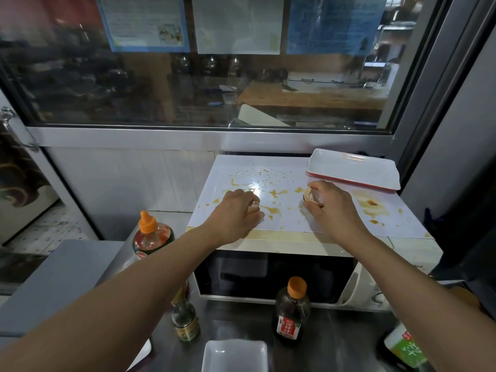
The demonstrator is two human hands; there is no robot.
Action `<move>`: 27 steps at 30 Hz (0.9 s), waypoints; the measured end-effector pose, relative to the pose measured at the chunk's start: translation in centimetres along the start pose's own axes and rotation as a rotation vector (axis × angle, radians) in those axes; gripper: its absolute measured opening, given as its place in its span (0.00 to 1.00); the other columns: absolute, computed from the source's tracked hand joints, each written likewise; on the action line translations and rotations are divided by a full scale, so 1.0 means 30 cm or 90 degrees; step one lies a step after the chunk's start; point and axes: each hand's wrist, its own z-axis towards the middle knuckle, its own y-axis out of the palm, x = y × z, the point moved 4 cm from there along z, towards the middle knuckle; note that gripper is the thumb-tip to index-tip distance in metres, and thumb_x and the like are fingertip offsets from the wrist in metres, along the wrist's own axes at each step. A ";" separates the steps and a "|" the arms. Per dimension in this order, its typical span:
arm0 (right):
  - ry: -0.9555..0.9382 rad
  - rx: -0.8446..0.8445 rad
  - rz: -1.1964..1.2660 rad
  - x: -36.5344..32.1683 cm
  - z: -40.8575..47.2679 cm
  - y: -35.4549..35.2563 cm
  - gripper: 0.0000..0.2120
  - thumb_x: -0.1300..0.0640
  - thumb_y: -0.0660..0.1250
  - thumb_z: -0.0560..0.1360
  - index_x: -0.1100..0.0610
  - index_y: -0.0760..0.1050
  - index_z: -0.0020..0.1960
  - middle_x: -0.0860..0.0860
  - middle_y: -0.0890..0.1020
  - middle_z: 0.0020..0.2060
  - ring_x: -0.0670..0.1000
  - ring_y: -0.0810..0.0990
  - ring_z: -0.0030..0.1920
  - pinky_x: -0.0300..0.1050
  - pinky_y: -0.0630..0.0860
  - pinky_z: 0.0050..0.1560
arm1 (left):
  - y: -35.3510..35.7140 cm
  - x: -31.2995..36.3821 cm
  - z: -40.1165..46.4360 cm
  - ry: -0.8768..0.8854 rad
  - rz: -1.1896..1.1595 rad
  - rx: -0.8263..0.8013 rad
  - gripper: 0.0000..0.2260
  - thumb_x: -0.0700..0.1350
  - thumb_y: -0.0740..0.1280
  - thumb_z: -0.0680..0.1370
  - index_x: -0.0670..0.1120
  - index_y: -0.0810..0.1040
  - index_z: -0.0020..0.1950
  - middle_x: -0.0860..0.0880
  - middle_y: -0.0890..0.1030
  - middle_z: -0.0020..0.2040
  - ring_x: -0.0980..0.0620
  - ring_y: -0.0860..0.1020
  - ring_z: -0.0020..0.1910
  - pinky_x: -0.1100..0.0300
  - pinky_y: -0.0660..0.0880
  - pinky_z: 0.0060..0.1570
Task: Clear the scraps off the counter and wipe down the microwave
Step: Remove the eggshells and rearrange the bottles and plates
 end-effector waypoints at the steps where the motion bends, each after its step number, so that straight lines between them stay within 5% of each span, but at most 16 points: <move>1: 0.000 0.000 0.000 0.001 0.000 0.002 0.17 0.57 0.65 0.76 0.59 0.71 0.63 0.56 0.77 0.60 0.56 0.73 0.59 0.40 0.64 0.51 | 0.002 -0.001 -0.001 -0.001 -0.001 -0.001 0.14 0.48 0.66 0.76 0.41 0.76 0.57 0.44 0.76 0.48 0.46 0.72 0.51 0.58 0.66 0.49; 18: -0.011 -0.008 0.021 -0.001 -0.009 -0.015 0.18 0.57 0.66 0.76 0.59 0.71 0.64 0.55 0.77 0.61 0.56 0.73 0.60 0.43 0.67 0.56 | -0.006 0.032 -0.025 -0.012 0.013 0.027 0.11 0.45 0.68 0.73 0.44 0.75 0.54 0.48 0.75 0.50 0.51 0.73 0.47 0.59 0.69 0.45; 23: -0.024 -0.008 0.032 -0.022 -0.035 -0.050 0.18 0.57 0.67 0.75 0.59 0.72 0.64 0.55 0.77 0.60 0.56 0.74 0.59 0.42 0.67 0.54 | -0.015 0.072 -0.049 0.001 -0.010 0.025 0.11 0.45 0.68 0.73 0.44 0.75 0.54 0.48 0.75 0.50 0.52 0.73 0.47 0.69 0.66 0.40; 27: -0.042 0.002 0.033 -0.044 -0.077 -0.089 0.17 0.57 0.67 0.75 0.60 0.72 0.63 0.56 0.78 0.58 0.56 0.75 0.56 0.39 0.65 0.48 | -0.022 0.107 -0.077 0.008 -0.021 0.022 0.11 0.45 0.68 0.74 0.46 0.74 0.54 0.48 0.74 0.51 0.51 0.73 0.48 0.64 0.65 0.43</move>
